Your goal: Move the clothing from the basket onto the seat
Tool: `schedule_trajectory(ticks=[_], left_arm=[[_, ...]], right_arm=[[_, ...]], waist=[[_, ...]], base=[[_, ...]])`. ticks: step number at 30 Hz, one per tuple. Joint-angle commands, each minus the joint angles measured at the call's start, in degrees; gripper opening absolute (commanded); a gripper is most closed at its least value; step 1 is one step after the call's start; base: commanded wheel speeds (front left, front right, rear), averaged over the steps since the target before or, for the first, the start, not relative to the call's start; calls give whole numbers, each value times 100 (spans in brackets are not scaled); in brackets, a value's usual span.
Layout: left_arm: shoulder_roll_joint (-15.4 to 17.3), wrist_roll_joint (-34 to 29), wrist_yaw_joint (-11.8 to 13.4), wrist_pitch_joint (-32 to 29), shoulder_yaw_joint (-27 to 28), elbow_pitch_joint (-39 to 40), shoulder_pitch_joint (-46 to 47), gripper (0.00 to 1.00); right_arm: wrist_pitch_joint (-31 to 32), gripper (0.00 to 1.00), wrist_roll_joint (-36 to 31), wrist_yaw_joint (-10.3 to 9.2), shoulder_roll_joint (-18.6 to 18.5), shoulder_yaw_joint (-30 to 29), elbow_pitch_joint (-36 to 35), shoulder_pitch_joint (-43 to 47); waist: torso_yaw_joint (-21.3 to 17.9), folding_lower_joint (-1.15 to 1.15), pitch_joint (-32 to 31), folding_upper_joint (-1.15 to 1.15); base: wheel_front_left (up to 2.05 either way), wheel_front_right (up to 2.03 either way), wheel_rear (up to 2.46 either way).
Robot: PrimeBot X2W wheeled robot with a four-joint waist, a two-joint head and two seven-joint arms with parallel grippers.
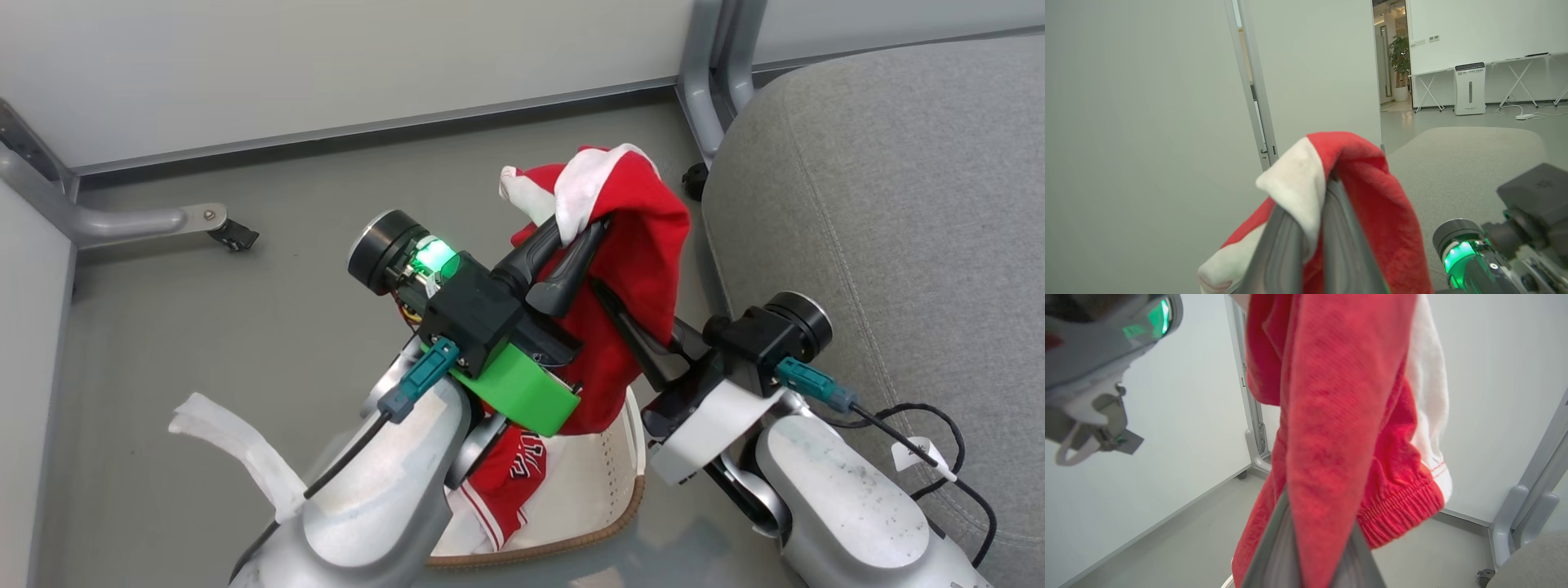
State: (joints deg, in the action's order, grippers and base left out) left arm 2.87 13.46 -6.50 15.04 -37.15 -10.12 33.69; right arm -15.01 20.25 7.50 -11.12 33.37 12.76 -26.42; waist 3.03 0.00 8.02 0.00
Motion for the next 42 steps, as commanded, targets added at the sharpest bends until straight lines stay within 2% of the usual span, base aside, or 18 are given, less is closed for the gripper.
schedule_trajectory(ticks=[1, 17, 18, 19, 20, 33, 42], left_arm=[[4, 10, 22, 21, -5, -18, -108, 0], [4, 55, -29, 21, -49, -124, -183, 0], [4, 52, -25, 21, -41, -127, -181, 18], [4, 51, -18, 21, -35, -124, -177, 75], [4, 51, -8, 21, -31, -121, -173, 100], [4, -61, 39, 21, 29, -152, -153, 100], [9, -198, 17, 14, 118, -238, -201, 100]], right_arm=[[-26, 0, 32, -2, 19, -34, -30, 75], [-26, 0, 89, -2, 73, -158, -126, 240], [-26, 0, 95, -2, 74, -175, -131, 241], [-26, 0, 94, -2, 79, -200, -141, 243], [-26, 0, 99, -2, 84, -227, -153, 246], [-26, 0, 43, -2, 136, -472, -227, 361], [-26, 0, -71, -2, 193, -937, -368, 485]], waist=[[0, 0, 2, 0], [-34, 0, -22, 0], [-32, 0, -19, 0], [-31, 0, -14, 0], [-30, 0, -10, 0], [-58, 0, 69, 0], [-319, 0, 178, 0]], base=[[0, 0, 0], [0, 0, 0], [0, 0, 0], [0, 0, 0], [0, 0, 0], [0, 0, 0], [0, 0, 0]])
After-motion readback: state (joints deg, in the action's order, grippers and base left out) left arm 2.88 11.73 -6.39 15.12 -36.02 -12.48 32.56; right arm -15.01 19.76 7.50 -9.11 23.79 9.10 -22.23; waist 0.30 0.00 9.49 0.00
